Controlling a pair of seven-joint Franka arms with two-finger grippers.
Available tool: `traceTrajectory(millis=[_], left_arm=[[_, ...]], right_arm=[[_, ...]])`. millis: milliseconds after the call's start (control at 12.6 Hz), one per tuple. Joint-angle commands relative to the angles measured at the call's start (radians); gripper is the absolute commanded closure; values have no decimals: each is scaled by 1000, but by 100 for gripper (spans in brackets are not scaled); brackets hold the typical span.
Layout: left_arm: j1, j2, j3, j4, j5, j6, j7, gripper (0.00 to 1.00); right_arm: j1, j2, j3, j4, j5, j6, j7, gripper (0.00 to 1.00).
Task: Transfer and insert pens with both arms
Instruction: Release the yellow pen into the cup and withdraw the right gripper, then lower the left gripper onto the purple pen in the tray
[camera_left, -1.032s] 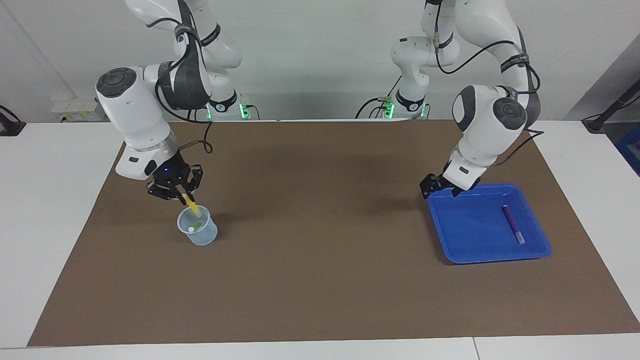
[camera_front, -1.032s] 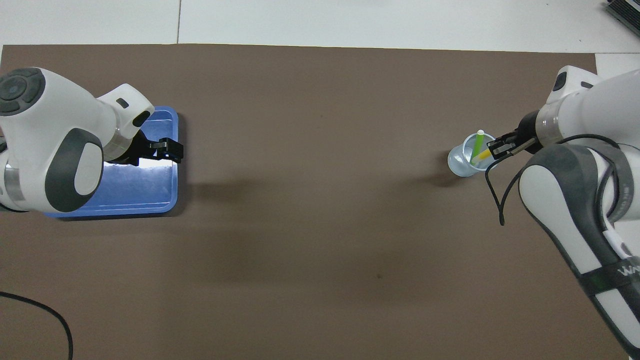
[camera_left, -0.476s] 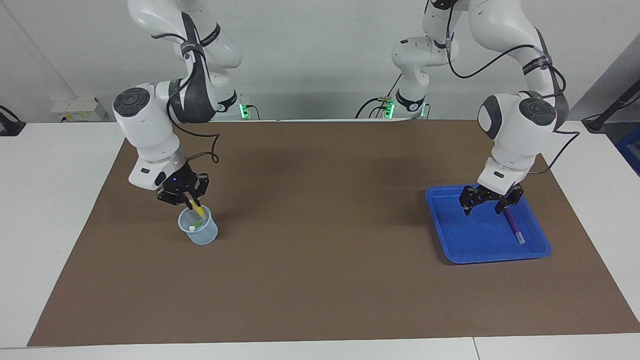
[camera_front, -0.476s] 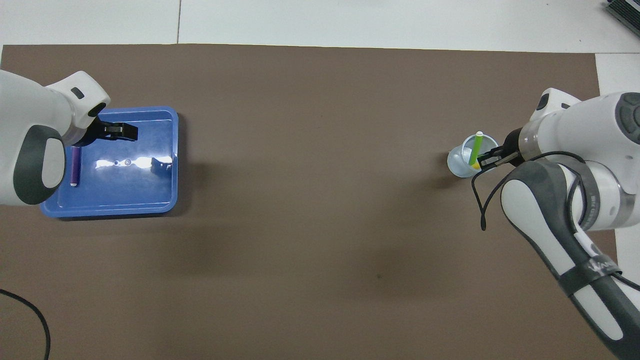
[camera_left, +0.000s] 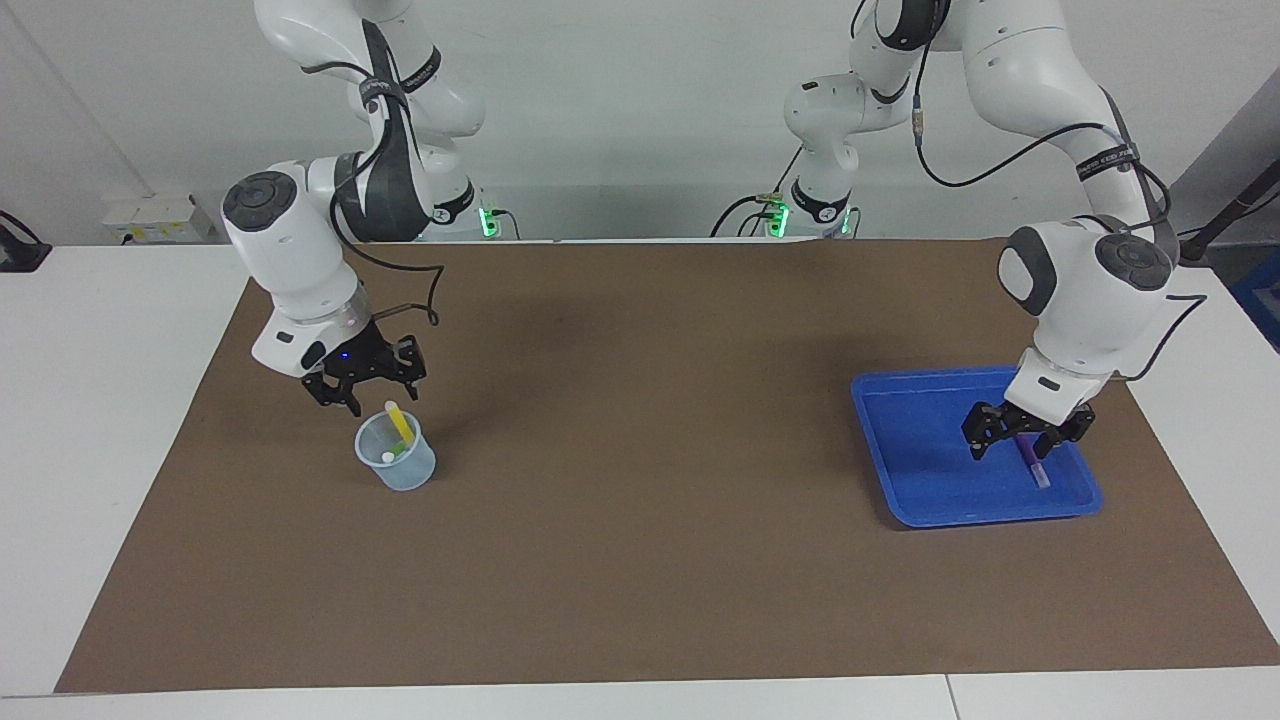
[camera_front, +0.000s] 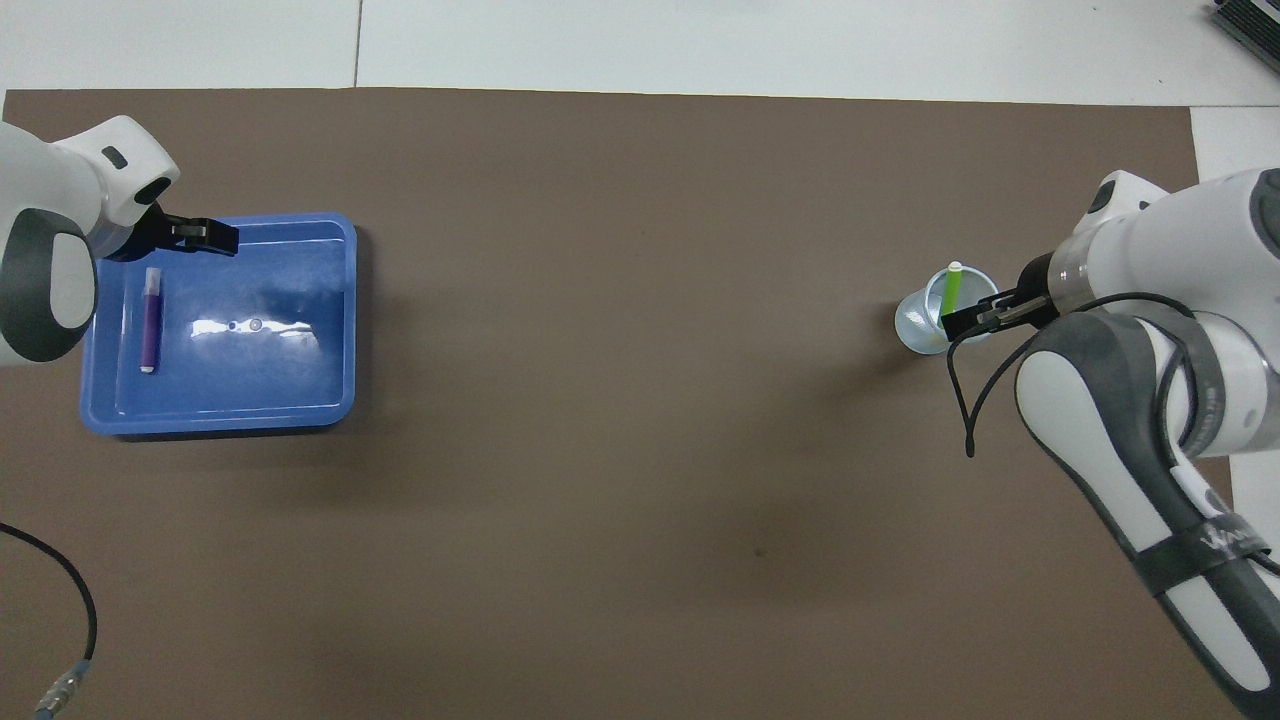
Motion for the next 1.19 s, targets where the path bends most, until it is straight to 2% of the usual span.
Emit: traceTrajectory(millis=[0,159,397,635,1112], left_arm=[[13,54,-8,66,58,11,8,9],[28,73,-8,66,97,50,17,10],[94,113,-12,79,86,51,83,10],[114,124,-12,86,20,-8,85,11],[155,130,-11,60,17,-26,109,16]], right_arm=[[-19,-25,7,114,-28,-163,25,0],[-23,-53,7,161,-26,-268,27,0],[-46,-125,7,209,-9,-421,24,0],[-46,-159,9,171,-6,-448,27,0],[-37,-167,9,154,-5,-439,42,0]])
